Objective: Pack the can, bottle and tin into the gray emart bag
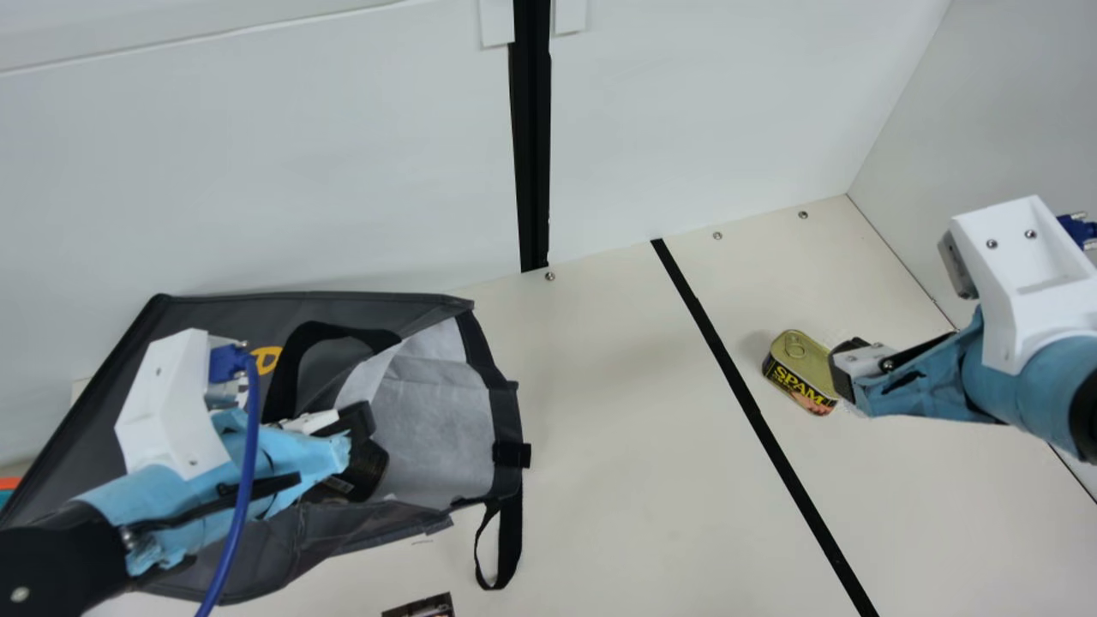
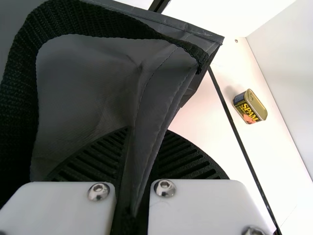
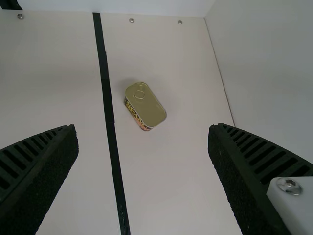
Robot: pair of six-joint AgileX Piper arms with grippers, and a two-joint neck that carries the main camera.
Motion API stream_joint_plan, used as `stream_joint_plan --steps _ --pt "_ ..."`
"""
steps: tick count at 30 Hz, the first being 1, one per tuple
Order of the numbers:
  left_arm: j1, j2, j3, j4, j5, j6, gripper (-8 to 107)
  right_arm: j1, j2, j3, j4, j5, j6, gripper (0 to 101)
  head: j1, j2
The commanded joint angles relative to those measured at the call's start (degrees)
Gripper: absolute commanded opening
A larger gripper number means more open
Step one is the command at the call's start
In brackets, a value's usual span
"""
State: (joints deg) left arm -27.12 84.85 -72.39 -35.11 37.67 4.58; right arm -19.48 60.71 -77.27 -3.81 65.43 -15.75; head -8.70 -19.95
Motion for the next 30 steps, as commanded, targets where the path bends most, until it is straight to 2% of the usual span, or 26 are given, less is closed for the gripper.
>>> stream_joint_plan --steps 1,10,30 --pt "0.0 0.0 0.0 0.0 0.0 0.0 10 -1.0 0.6 -0.1 0.9 -0.5 -1.4 91 -1.3 0.0" --pt "0.0 0.0 0.0 0.0 0.0 0.0 10 -4.2 3.8 -0.1 3.7 -2.6 -6.3 91 -1.3 0.0" --pt "0.0 0.0 0.0 0.0 0.0 0.0 10 -6.6 11.2 -0.4 7.6 -6.8 -14.7 91 -1.3 0.0"
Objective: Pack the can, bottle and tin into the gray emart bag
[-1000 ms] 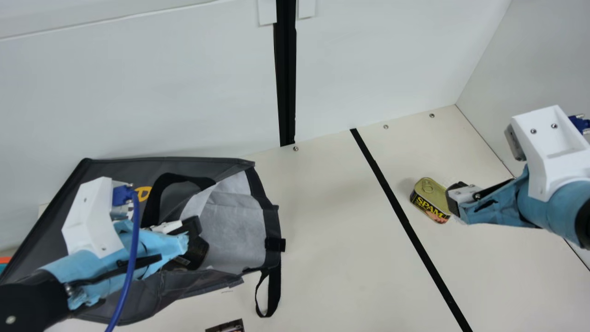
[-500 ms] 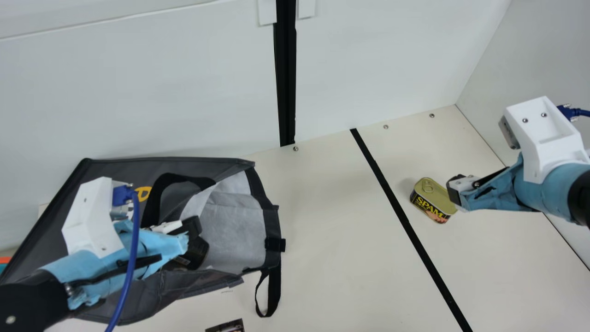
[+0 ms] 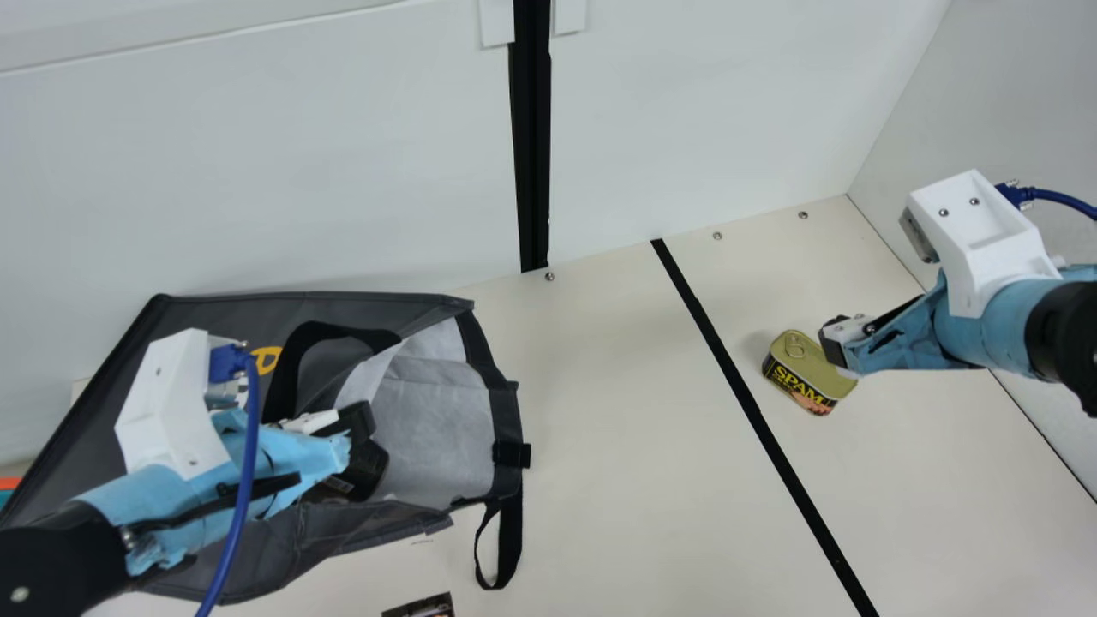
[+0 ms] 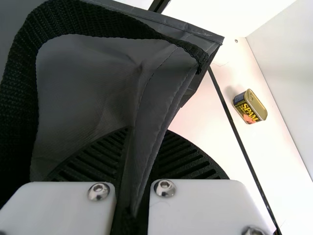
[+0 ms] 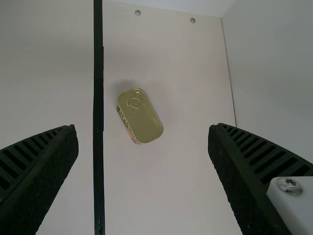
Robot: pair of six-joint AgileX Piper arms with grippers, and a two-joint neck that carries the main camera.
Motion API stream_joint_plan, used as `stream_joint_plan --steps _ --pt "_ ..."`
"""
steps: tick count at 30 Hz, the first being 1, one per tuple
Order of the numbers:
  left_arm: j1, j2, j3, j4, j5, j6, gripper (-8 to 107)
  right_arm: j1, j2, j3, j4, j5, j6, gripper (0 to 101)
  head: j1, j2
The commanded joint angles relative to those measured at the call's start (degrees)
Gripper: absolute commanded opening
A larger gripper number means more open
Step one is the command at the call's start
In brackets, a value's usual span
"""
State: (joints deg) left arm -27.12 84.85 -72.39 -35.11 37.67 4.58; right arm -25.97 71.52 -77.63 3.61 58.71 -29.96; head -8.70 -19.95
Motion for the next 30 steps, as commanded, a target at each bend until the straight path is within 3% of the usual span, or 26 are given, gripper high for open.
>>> stream_joint_plan --steps 1,30 --pt "0.0 0.0 0.0 0.0 0.0 0.0 10 -0.3 0.7 -0.1 0.5 -0.2 -1.1 91 -1.3 0.0" --pt "0.0 0.0 0.0 0.0 0.0 0.0 10 -5.9 12.2 -1.6 9.6 -3.4 -17.5 91 -1.3 0.0"
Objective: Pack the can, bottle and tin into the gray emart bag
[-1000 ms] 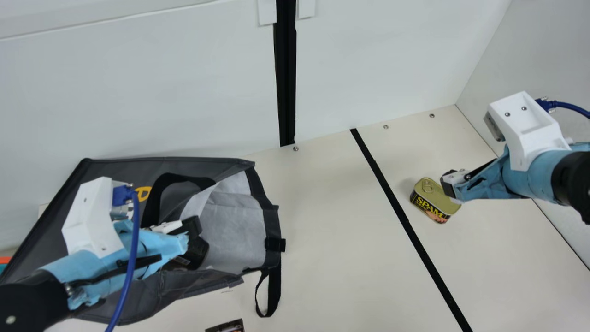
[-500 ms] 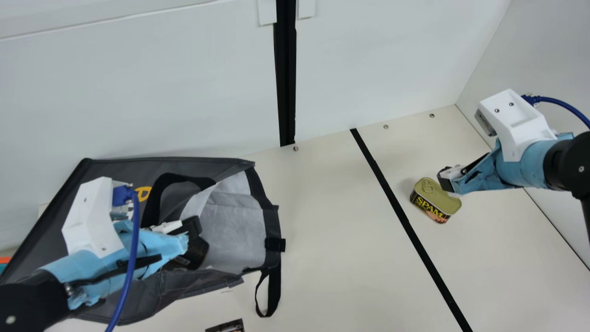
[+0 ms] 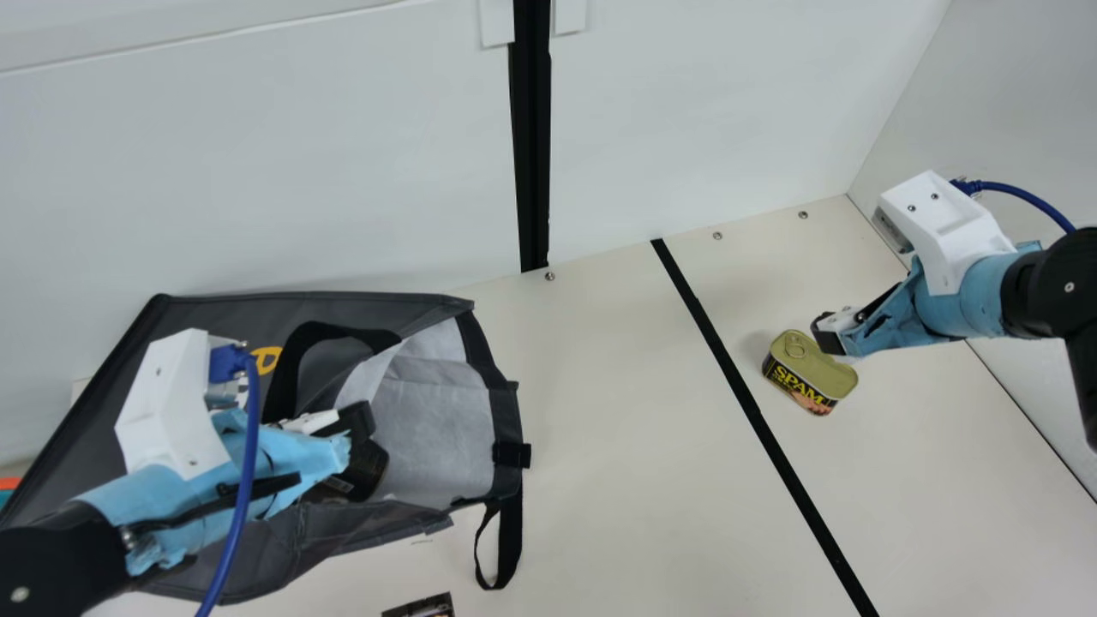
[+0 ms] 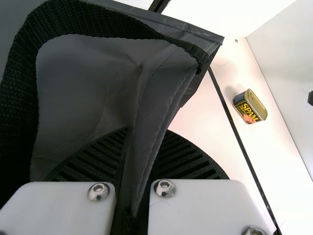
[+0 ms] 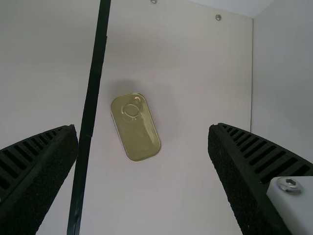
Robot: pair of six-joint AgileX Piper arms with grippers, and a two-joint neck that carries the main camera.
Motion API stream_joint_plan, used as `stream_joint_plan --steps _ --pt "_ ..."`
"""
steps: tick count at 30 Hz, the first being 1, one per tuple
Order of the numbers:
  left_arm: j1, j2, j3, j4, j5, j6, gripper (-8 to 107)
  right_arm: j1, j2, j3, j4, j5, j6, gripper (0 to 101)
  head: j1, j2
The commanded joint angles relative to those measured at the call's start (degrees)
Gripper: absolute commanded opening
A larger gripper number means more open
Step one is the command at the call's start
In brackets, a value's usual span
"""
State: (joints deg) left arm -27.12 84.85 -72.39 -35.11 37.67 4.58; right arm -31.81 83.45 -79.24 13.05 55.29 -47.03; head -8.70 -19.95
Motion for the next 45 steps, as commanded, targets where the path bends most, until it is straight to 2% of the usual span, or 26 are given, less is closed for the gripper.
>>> stream_joint_plan --steps 1,16,45 --pt "0.0 0.0 0.0 0.0 0.0 0.0 10 -0.2 0.6 0.0 0.4 0.0 -0.9 91 -1.3 0.0" --pt "0.0 0.0 0.0 0.0 0.0 0.0 10 -1.1 5.8 0.8 2.3 -0.8 -5.4 91 -1.3 0.0" --pt "0.0 0.0 0.0 0.0 0.0 0.0 10 -0.2 13.9 2.8 1.7 -3.0 -6.1 91 -1.3 0.0"
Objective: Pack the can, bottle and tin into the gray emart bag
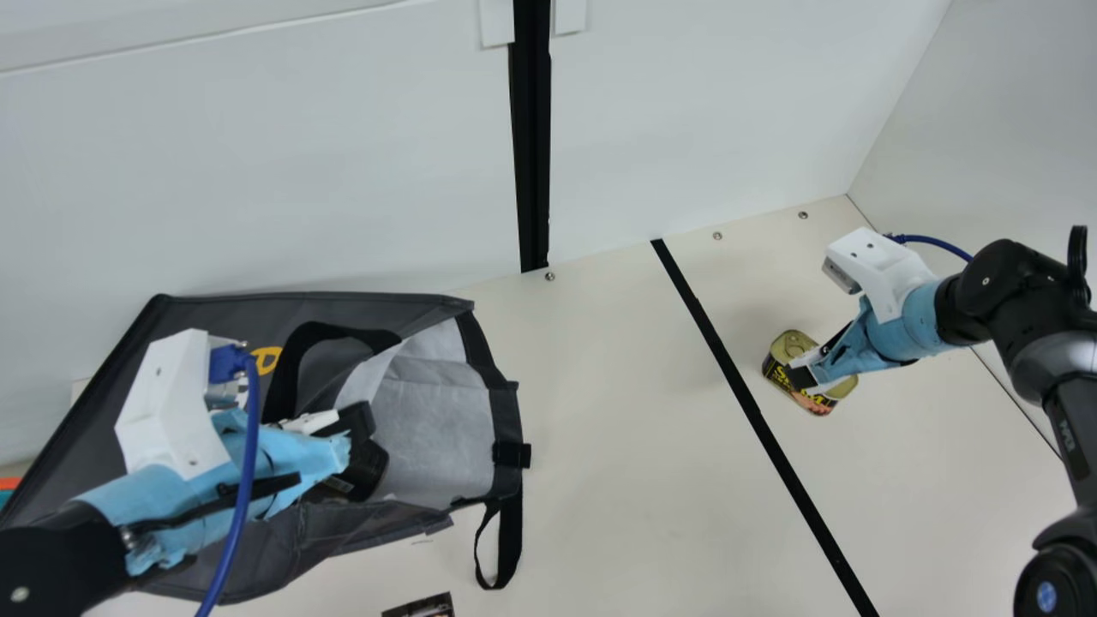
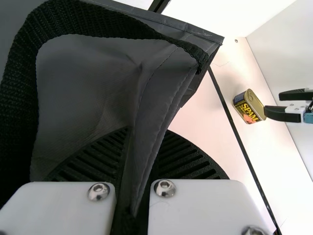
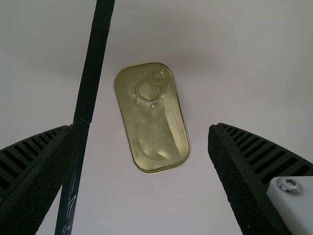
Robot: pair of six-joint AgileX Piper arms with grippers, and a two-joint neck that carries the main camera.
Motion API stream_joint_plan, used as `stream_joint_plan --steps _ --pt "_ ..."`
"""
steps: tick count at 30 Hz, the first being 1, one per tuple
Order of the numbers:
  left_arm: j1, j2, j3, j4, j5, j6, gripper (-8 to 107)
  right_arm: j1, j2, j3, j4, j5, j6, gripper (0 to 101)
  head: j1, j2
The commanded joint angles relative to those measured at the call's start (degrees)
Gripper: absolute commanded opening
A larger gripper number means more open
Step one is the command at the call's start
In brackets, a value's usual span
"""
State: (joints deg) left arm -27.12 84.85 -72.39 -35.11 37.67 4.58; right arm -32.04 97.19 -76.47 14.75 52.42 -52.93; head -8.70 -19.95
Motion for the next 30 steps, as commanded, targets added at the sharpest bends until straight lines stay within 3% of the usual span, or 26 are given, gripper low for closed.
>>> stream_joint_plan --steps 1,30 --pt "0.0 0.0 0.0 0.0 0.0 0.0 10 0.0 0.4 0.1 0.0 -0.2 -0.2 91 -1.3 0.0" --pt "0.0 0.0 0.0 0.0 0.0 0.0 10 0.8 10.0 0.0 -1.4 -3.6 -2.0 91 -1.3 0.0"
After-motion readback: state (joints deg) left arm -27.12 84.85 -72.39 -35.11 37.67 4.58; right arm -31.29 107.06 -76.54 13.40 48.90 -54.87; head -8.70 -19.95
